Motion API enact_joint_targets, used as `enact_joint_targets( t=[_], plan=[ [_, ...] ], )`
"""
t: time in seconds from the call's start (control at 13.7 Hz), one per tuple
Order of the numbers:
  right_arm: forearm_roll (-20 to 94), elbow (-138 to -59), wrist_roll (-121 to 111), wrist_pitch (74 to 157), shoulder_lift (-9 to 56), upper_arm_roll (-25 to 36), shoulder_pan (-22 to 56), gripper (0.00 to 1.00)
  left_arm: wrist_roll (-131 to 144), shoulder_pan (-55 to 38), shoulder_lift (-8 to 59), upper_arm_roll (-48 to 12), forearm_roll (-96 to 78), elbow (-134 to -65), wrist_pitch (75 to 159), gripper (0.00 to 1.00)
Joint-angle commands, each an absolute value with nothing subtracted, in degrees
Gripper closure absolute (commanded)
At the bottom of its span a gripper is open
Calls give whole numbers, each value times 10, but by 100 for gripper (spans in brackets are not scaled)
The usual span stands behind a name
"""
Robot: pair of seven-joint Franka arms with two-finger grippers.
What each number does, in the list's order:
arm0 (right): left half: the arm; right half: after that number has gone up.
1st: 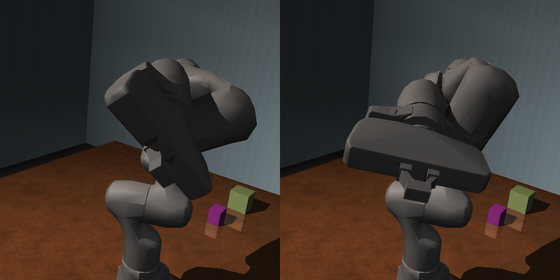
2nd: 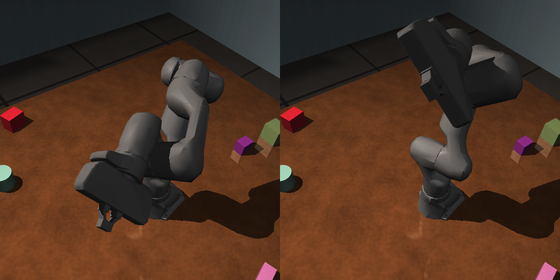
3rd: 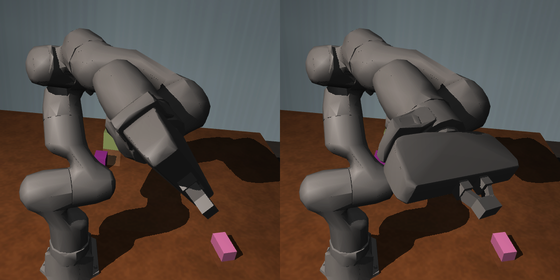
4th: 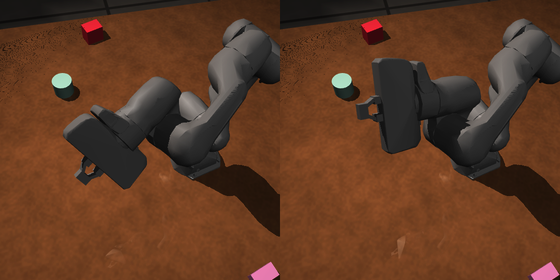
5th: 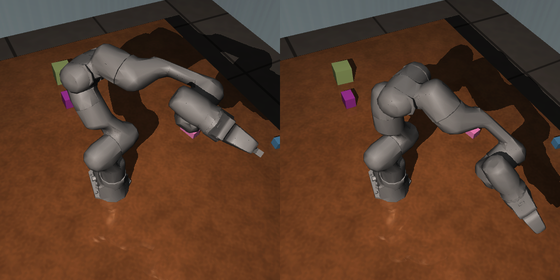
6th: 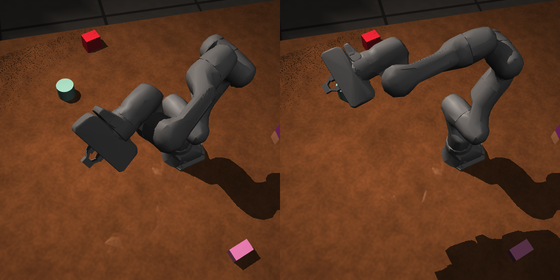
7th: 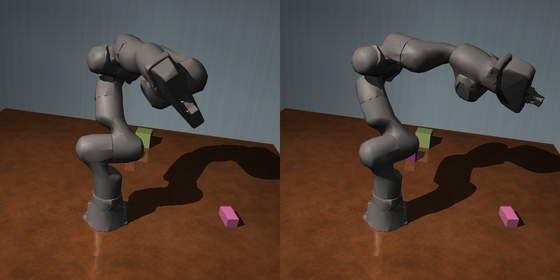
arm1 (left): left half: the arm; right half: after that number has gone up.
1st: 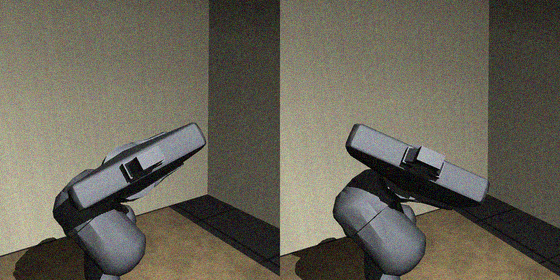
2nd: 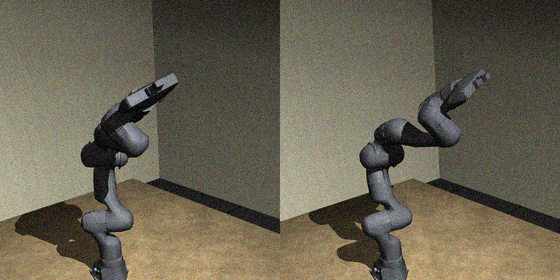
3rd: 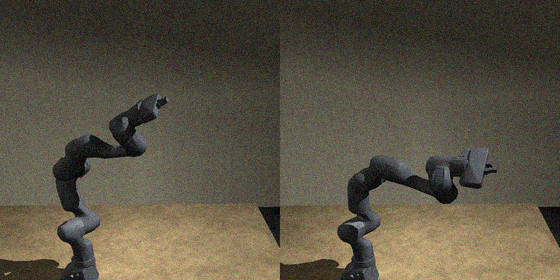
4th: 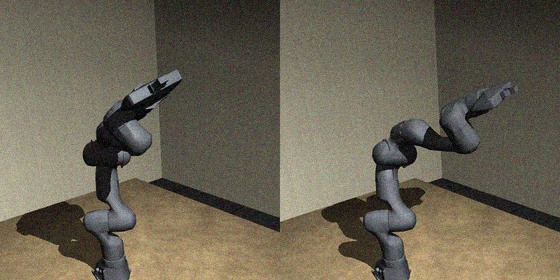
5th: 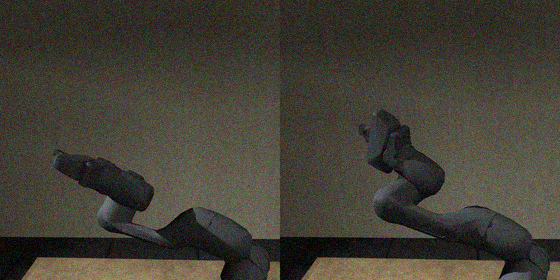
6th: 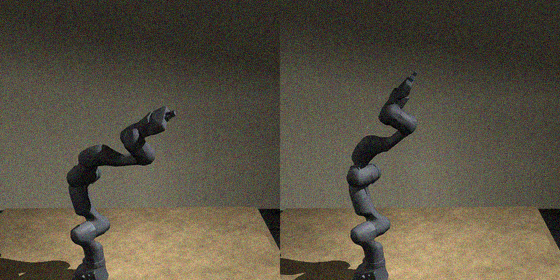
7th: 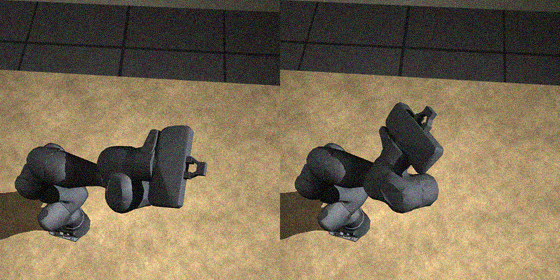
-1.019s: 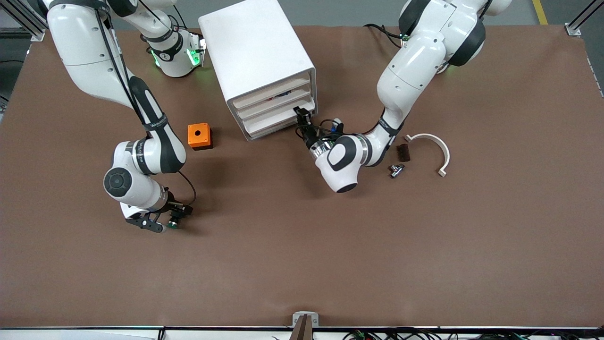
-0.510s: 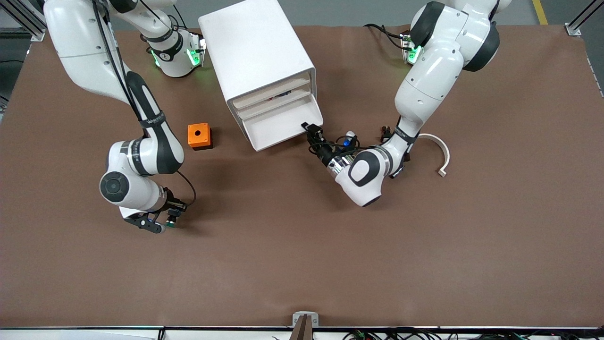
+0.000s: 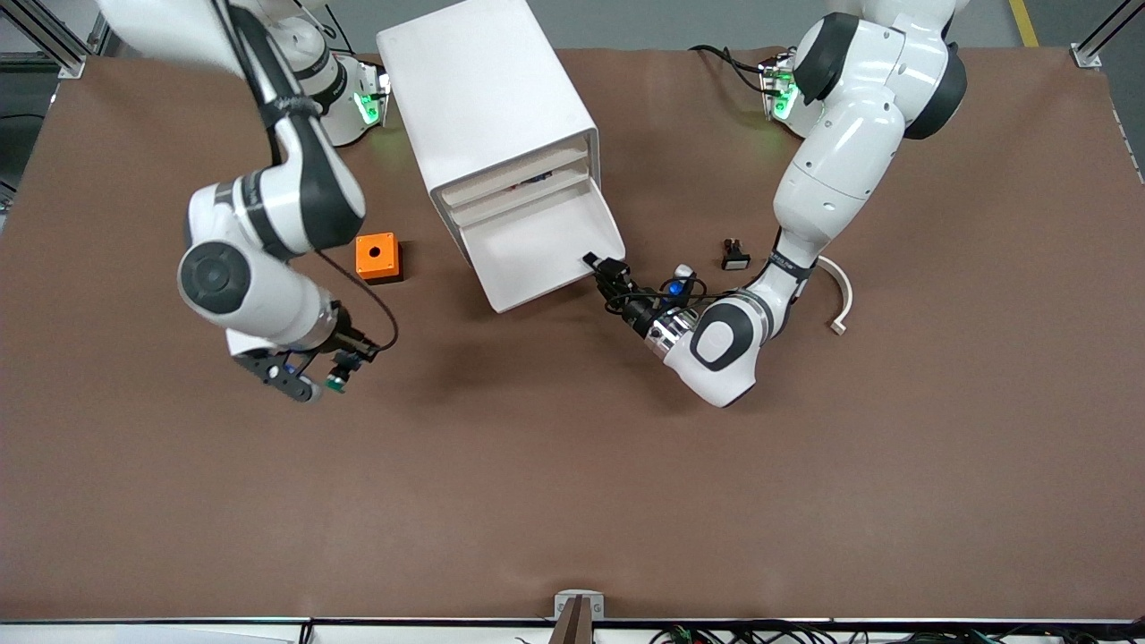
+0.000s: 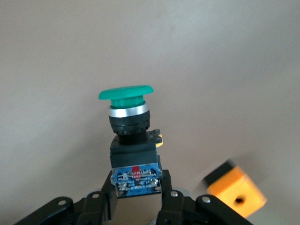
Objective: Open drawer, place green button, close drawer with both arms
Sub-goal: 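Carry the green button with the right gripper over the open drawer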
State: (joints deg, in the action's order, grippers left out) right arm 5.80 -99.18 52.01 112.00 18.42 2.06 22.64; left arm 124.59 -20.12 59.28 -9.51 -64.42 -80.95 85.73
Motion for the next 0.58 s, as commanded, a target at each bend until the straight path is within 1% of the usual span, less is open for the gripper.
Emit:
enact_joint_targets(
  t=[0.0,0.07,0.15,0.22,0.36,0.51],
  plan=[
    [80,-1015,631,1133,165,26,288,100,1227,-198,599,-97,-660,-795,852,34],
    [80,-1016,684,1143,165,26,314,100,1206,-192,599,-97,-661,-791,852,23],
    [80,-1021,739,1157,166,26,339,100,1181,-186,599,-97,-661,-781,850,15],
    [80,-1030,782,1174,166,26,364,100,1151,-180,597,-97,-660,-776,850,9],
    [80,-1054,843,1207,167,27,404,100,1106,-170,596,-97,-660,-757,850,5],
    [80,-1068,894,1224,170,26,437,100,1051,-161,592,-95,-653,-725,850,5]
  ],
)
